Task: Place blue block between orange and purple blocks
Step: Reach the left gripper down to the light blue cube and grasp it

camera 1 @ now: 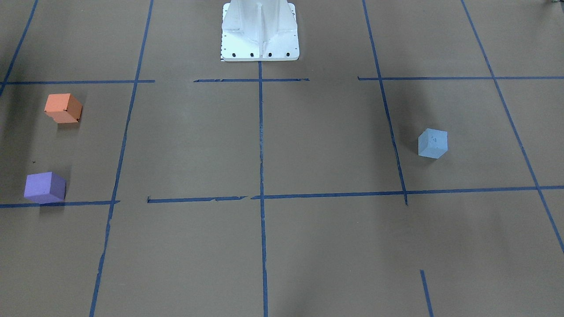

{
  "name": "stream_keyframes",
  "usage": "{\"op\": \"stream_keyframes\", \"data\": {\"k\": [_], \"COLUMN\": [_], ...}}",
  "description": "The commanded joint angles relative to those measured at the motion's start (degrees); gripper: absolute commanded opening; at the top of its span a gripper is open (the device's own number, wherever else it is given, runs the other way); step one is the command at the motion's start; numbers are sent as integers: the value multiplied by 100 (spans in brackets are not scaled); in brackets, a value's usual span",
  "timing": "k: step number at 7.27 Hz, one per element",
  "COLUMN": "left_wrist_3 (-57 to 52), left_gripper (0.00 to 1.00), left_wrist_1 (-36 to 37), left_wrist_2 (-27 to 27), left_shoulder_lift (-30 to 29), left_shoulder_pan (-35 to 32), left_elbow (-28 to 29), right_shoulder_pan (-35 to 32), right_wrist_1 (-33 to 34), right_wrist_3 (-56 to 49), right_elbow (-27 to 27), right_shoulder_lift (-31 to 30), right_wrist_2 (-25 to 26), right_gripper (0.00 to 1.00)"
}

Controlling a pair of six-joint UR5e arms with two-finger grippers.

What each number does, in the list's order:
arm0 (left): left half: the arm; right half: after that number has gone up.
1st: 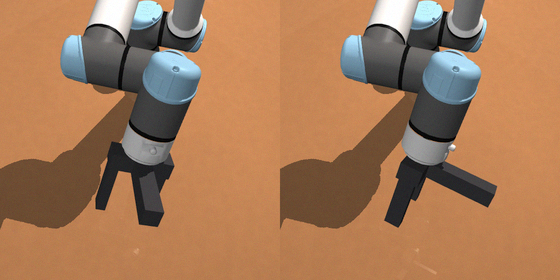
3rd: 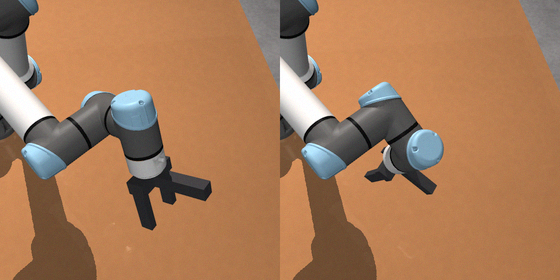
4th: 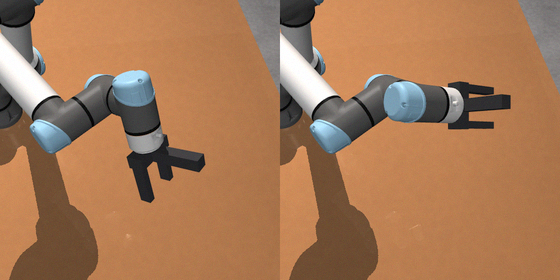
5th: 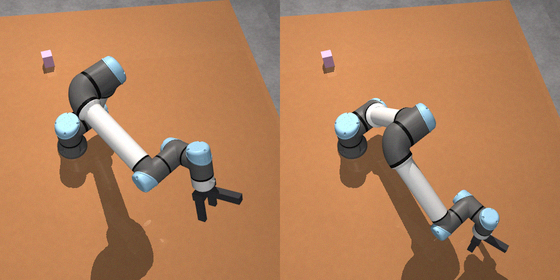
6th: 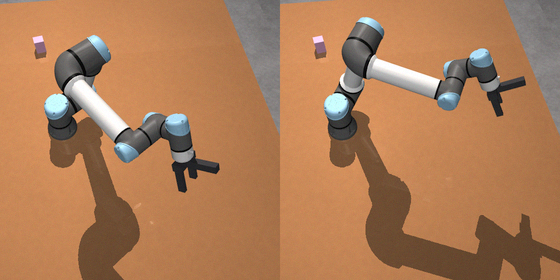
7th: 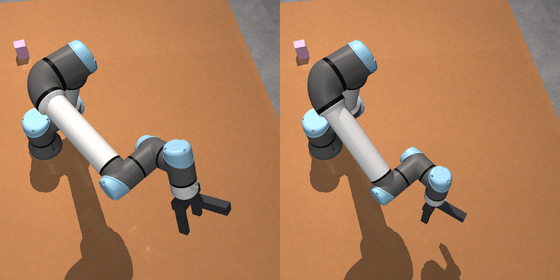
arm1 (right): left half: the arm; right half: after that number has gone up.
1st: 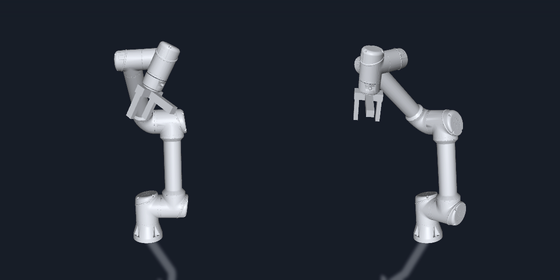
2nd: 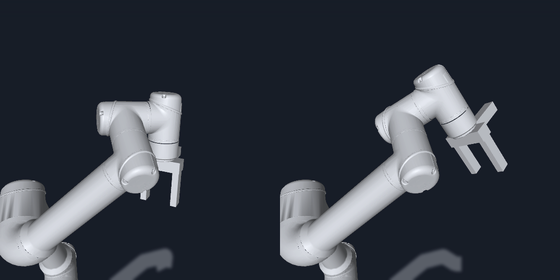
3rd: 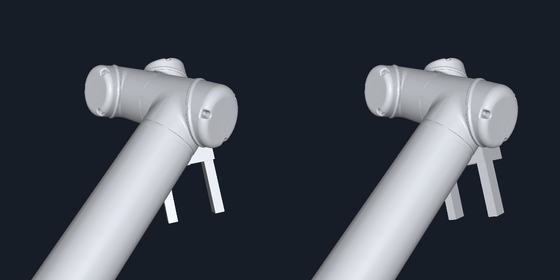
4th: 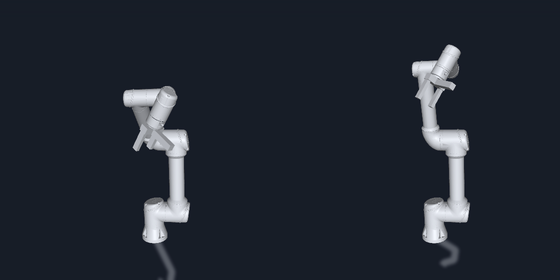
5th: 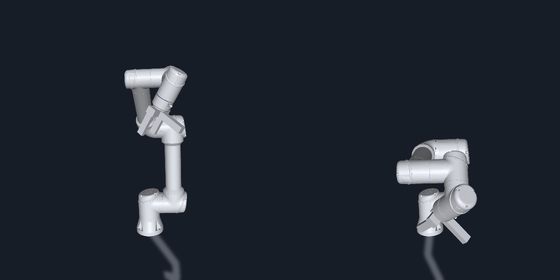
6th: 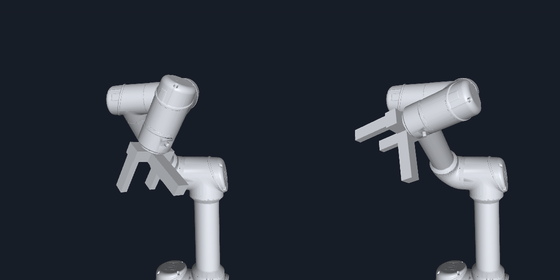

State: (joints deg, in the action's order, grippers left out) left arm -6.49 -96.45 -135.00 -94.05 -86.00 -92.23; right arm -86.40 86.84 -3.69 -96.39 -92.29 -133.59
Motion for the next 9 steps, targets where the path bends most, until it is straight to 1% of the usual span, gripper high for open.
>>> {"op": "stream_keyframes", "data": {"k": [1, 2, 3, 4, 6, 7, 9], "left_wrist_3": [582, 1719, 3131, 3902, 4759, 4945, 5201], "left_gripper": [100, 100, 100, 100, 100, 100, 100], "left_wrist_1": [-775, -1223, -1871, -2156, -2194, -2185, -2176], "left_wrist_2": [-27, 26, 44, 70, 927, 966, 993], "left_shoulder_lift": [-78, -78, -87, -105, -201, -332, -351], "left_shoulder_pan": [414, 905, 1502, 1986, 2953, 3132, 3474], "left_elbow": [83, 39, 30, 21, -181, -173, -155], "right_shoulder_pan": [0, 0, 0, 0, 0, 0, 0], "right_wrist_1": [0, 0, -9, 0, -9, -9, 0], "right_wrist_3": [35, 35, 35, 26, 35, 26, 35], "right_elbow": [-12, -3, -12, -3, -3, -3, -3], "right_shoulder_lift": [1, 1, 1, 1, 1, 1, 1], "right_wrist_2": [0, 0, -9, -9, -9, 0, -9], "right_gripper": [100, 100, 100, 100, 100, 100, 100]}}
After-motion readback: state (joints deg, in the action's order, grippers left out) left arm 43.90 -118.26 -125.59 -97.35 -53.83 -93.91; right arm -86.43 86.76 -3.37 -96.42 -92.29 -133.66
